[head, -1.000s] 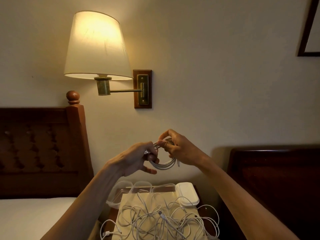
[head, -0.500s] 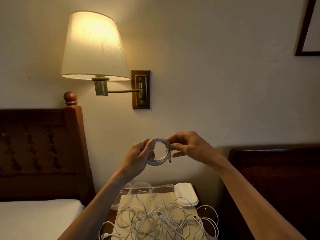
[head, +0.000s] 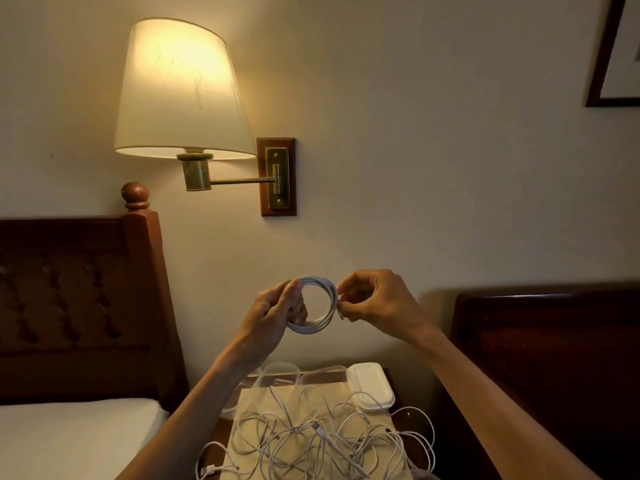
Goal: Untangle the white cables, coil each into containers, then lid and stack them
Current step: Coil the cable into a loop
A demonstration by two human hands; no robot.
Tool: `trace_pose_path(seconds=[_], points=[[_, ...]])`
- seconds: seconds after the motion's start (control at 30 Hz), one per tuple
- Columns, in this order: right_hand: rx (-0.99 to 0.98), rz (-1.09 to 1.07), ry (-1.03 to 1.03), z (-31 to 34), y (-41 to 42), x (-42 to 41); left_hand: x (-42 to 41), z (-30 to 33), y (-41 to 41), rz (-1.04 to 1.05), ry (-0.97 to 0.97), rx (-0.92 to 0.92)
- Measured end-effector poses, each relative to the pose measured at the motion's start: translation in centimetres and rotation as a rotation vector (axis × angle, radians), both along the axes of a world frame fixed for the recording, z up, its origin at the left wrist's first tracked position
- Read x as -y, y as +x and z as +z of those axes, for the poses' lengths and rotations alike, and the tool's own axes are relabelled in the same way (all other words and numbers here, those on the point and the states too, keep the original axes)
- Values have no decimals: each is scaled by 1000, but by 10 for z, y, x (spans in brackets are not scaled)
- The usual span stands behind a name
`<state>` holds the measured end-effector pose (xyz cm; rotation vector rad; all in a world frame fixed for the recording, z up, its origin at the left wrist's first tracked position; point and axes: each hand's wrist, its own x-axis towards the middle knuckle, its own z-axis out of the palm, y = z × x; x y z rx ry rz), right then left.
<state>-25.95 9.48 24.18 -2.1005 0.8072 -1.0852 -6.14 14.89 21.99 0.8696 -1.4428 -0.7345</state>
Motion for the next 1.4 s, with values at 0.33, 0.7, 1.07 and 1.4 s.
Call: trace_pose_path(seconds=[0.33, 0.7, 1.07, 1.4], points=[[442, 57, 90, 1, 11, -5, 3, 1, -2, -32, -36, 16], [150, -21, -64, 14, 7, -3, 9, -5, 3, 143, -135, 264], [456, 177, 395, -5, 10, -6, 10, -2, 1, 55, -108, 49], [163, -49, -46, -3, 16, 0, 15, -11, 4, 96, -41, 114]])
